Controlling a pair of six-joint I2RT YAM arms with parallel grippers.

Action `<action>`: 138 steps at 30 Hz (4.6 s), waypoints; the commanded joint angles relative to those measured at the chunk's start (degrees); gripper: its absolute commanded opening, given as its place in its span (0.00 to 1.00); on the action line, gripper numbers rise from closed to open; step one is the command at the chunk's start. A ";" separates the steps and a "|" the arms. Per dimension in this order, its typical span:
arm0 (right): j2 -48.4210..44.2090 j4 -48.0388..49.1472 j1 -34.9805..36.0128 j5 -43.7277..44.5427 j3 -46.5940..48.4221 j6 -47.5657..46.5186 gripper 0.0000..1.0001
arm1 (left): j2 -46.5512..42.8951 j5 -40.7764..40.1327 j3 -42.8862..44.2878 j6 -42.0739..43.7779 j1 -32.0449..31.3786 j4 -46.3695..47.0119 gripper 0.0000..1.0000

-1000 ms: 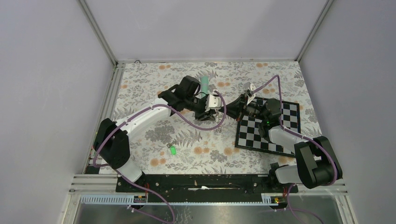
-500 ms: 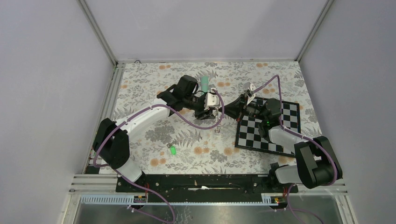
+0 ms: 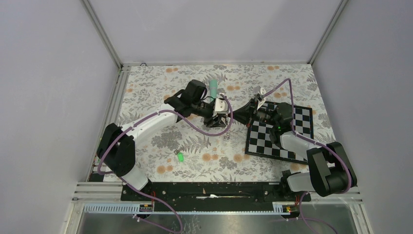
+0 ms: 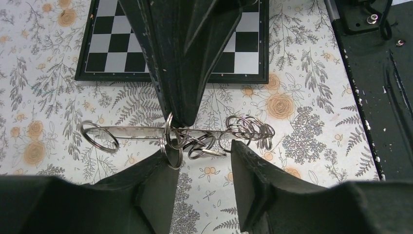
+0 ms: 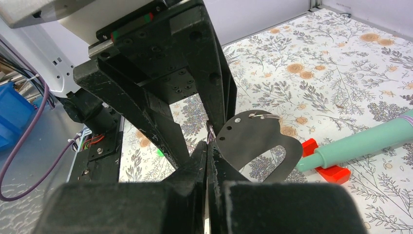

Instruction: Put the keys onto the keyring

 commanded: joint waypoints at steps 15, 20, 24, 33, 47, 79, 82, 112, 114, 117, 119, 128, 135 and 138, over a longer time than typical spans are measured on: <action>-0.77 2.06 -0.95 -1.24 1.65 -1.23 0.00 | 0.29 3.44 -4.66 -6.51 0.64 9.01 0.13; -0.78 1.09 -1.11 -0.96 1.58 -2.29 0.00 | 0.17 2.29 -4.19 -6.54 0.87 7.48 0.00; -1.42 -4.12 -1.25 -0.47 1.39 -8.18 0.00 | 0.72 -1.09 -2.57 -7.11 1.02 3.35 0.00; -0.67 -13.81 -1.15 0.95 1.04 -15.19 0.00 | 3.59 -6.16 0.22 -8.13 1.02 -7.05 0.00; 5.45 -12.02 3.65 6.92 -0.02 -15.01 0.00 | 3.55 -10.13 -4.33 -10.53 1.01 -9.36 0.00; 8.96 -10.45 3.62 10.44 0.20 -11.24 0.30 | 2.26 -23.10 -9.49 -8.92 3.95 -14.37 0.00; 8.26 -11.47 2.16 10.77 0.13 -12.06 0.32 | 4.37 -26.23 -7.61 -8.13 4.43 -15.15 0.00; -1.13 -29.36 -0.69 9.25 4.70 -26.17 0.61 | -7.12 -32.32 -9.93 -6.03 15.04 -12.02 0.99; -1.75 -33.10 -0.69 7.79 5.91 -28.27 0.63 | -9.58 -30.64 -11.67 -3.97 15.66 -14.58 0.99; -2.42 -37.30 -0.69 4.62 7.58 -31.27 0.66 | -12.61 -27.63 -14.03 -0.16 15.82 -18.87 0.94; -2.94 -39.90 -0.73 2.24 8.47 -33.41 0.67 | -14.25 -26.00 -16.06 1.98 15.83 -20.19 0.93; -0.14 -51.89 8.34 4.92 12.36 -42.42 0.67 | -17.15 -20.08 -18.56 0.00 19.95 -21.15 0.92; 7.48 -55.11 18.07 10.73 15.40 -44.19 0.65 | -17.59 -20.83 -19.09 -8.62 29.81 -15.42 0.94; 11.19 -55.64 22.55 14.41 17.03 -42.37 0.62 | -15.79 -19.88 -17.44 -13.11 34.52 -13.96 0.93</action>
